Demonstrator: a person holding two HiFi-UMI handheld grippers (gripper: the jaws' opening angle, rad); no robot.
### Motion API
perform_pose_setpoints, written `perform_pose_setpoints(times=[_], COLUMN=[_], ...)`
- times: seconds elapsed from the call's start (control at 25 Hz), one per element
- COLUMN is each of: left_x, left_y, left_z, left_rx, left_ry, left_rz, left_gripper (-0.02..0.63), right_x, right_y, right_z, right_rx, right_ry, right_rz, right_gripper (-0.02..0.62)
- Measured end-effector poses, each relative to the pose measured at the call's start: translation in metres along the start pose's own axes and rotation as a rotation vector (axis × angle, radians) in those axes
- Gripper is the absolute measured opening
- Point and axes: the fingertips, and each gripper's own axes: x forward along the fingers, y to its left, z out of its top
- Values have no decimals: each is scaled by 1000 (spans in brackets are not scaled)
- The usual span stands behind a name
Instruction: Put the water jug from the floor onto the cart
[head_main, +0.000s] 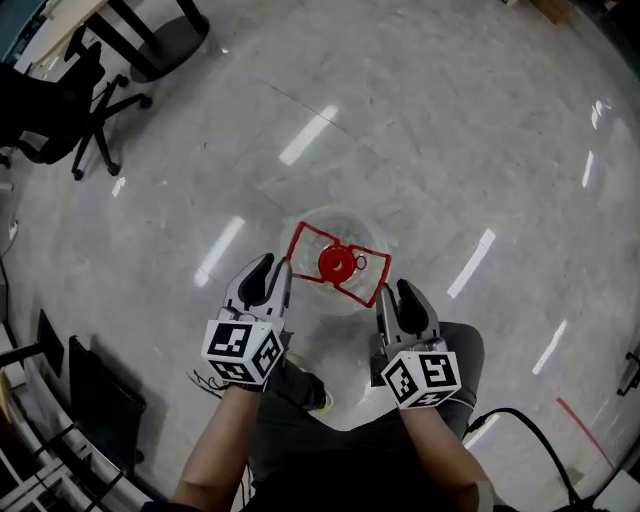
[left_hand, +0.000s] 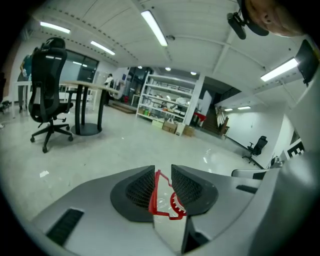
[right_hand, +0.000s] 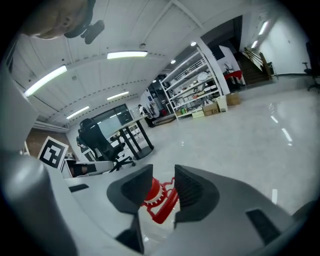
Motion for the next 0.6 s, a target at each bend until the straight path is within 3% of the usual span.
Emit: perform_pose_setpoints(times=[0.2, 0.52, 0.6], left_x=[46, 92, 93], left_y=[25, 17, 18], left_z=[-34, -67, -69], left_rx=[-29, -57, -87], left_ry=[61, 156, 133], left_rz=[-22, -136, -130], left_gripper=[113, 129, 70], right_x=[34, 62, 65], right_y=[-27, -39, -41], right_z=[-28, -53, -57], right_rx=[68, 159, 185], right_ry=[29, 37, 45], right_rz=[-29, 6, 11], right_gripper=[118, 118, 118])
